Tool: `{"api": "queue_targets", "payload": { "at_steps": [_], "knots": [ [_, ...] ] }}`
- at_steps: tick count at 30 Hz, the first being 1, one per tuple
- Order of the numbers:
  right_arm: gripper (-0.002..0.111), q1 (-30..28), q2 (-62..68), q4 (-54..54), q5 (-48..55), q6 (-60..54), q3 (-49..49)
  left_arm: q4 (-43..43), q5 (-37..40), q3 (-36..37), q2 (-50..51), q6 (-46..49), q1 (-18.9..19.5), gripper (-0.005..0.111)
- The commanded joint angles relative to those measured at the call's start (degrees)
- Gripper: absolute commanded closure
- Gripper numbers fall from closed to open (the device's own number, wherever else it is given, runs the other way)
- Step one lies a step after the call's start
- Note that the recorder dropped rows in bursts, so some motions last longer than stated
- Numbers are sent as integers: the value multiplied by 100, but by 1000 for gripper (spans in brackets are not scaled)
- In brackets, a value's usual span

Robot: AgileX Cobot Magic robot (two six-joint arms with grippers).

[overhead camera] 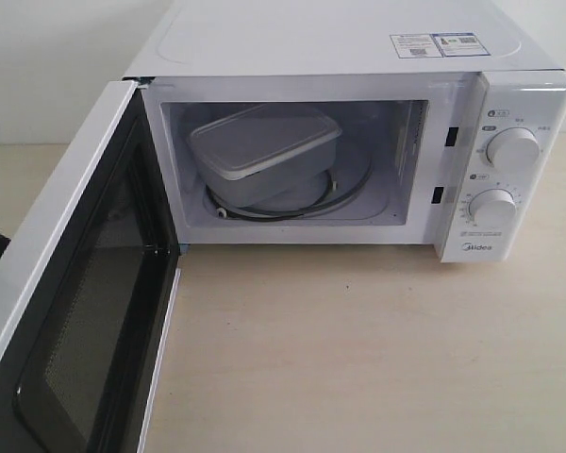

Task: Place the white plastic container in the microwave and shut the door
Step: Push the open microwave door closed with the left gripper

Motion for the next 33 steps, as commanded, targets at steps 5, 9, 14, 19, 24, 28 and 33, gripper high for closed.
{"api": "queue_targets", "payload": {
  "at_steps": [5,9,14,19,24,28,33],
  "knots": [
    [108,-11,-24,-29,-9,-7,-7,-939,-133,-36,548,950,-221,102],
    [108,-11,-24,-29,-9,-7,-7,-1126,-688,-36,697,1132,-751,102],
    [108,-11,-24,-29,-20,-6,-7,-1219,-1349,-159,1119,1145,-1463,102],
    [108,-11,-24,-29,-20,-6,-7,-2074,-2340,-374,1494,1718,-2005,102],
    [108,-11,-24,-29,-20,-6,-7,-2170,-2573,-727,1711,1867,-2280,102],
    [108,-11,-24,-29,-73,-6,-7,-2170,-2573,-750,1660,1955,-2279,102],
    [108,-11,-24,-7,-185,-6,-7,-2024,-2503,-750,1648,1952,-2279,102]
  ]
}}
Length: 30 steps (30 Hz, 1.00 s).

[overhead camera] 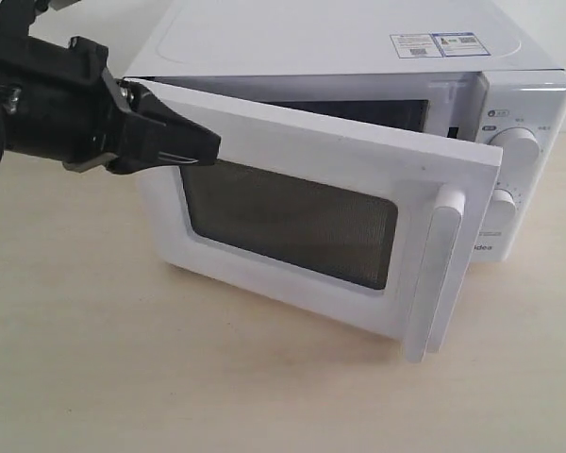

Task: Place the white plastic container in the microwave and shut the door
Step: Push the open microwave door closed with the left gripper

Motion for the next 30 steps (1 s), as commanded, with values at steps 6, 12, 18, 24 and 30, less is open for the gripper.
{"api": "queue_targets", "payload": {
  "at_steps": [6,12,18,24,30],
  "knots": [
    [108,-11,-24,-7,-82,-6,-7,439,-428,80,-714,-45,-34,102],
    [108,-11,-24,1120,-1734,74,-7,601,-465,456,-1519,-131,-12,102],
    [108,-11,-24,554,-2194,63,-528,875,-428,701,-1966,-374,-12,102],
    [108,-11,808,23,-1980,-84,-2036,1491,-447,815,-2218,-1026,-12,102],
    [108,-11,1717,178,-2836,2,-2888,1989,-471,815,-2356,-1634,-12,102]
  ]
}}
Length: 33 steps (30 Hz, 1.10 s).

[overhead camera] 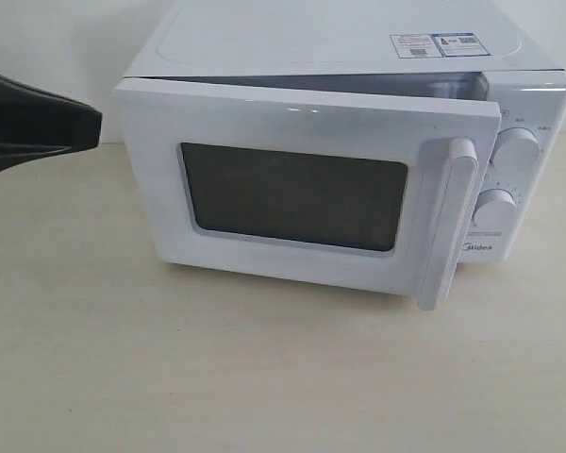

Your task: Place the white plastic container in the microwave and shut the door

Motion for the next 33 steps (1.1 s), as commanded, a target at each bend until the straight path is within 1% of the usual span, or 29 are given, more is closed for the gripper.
{"api": "queue_targets", "payload": {
  "at_steps": [1,3,5,8,9,11,12,14,17,20,24,26,29,33],
  "knots": [
    [108,-11,527,142,-814,112,-453,379,-125,48,-164,-532,-12,102],
    [108,-11,585,154,-984,406,-510,594,-252,101,-272,-673,-12,102],
    [108,-11,623,154,-1123,447,-552,991,-321,181,-417,-883,12,102],
    [108,-11,691,141,-1035,664,-637,1710,-306,352,-604,-1497,13,102],
    [108,-11,775,61,-881,883,-704,1980,-306,426,-655,-1725,13,102],
    [108,-11,1057,-468,-381,1353,-928,2501,-306,552,-700,-2097,13,102],
    [108,18,1279,-730,-45,1527,-1104,2674,-306,611,-712,-2244,13,102],
    [108,233,1753,-838,494,1508,-1485,2767,-343,679,-712,-2391,13,102],
    [108,926,2517,-815,1277,738,-1985,2744,-580,743,-712,-2400,13,102],
    [108,2045,3154,-586,1835,17,-2252,2732,-647,743,-712,-2400,13,102],
    [109,3487,3863,-588,1683,-16,-2252,2732,-625,743,-712,-2400,13,102],
    [109,4066,4296,-588,1418,57,-2252,2732,-625,743,-712,-2400,13,102],
    [109,4506,4986,-588,1015,220,-2252,2732,-611,743,-712,-2400,13,102],
    [109,4498,5802,-602,735,572,-2252,2758,-573,765,-712,-2400,13,102]
  ]
}}
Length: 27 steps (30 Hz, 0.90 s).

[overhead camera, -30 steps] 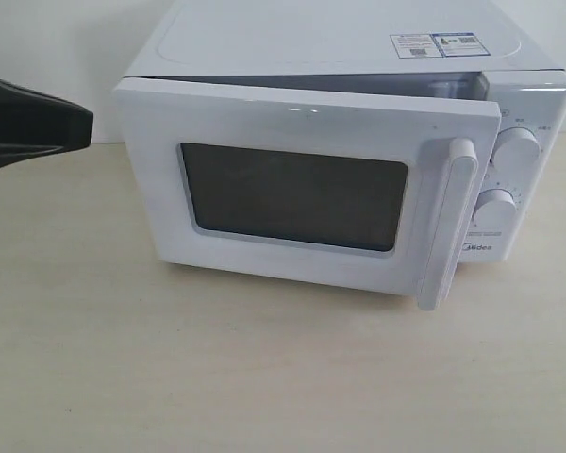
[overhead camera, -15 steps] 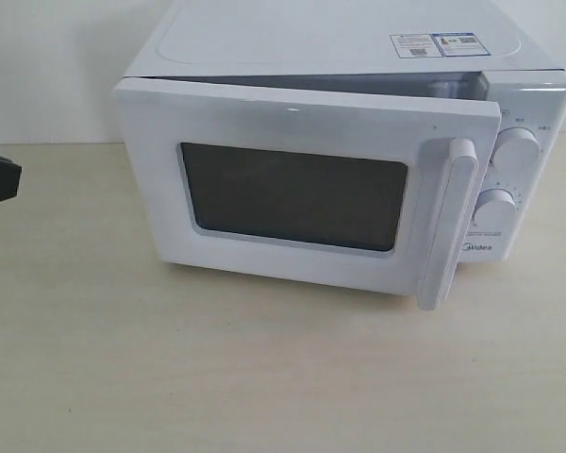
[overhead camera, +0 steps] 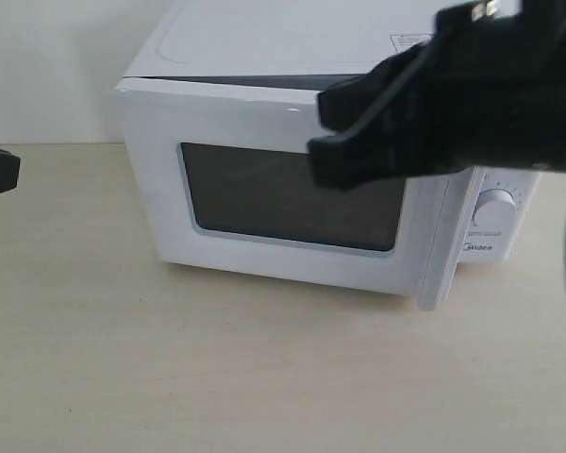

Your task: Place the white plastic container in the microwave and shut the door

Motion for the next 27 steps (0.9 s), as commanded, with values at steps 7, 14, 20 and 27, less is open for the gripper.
{"api": "queue_targets", "payload": {
  "at_steps": [7,14,20,27],
  "knots": [
    [109,-417,1060,15,-341,833,-53,64,-78,127,-35,-84,13,102],
    [109,-1106,831,15,-125,1008,-53,64,-254,197,-35,-61,13,102],
    [109,-1598,843,-197,-169,1008,-53,64,-293,197,-35,-61,13,102],
    [109,-1800,843,-175,-206,1009,-53,64,-330,197,-35,-61,13,102]
  ]
}}
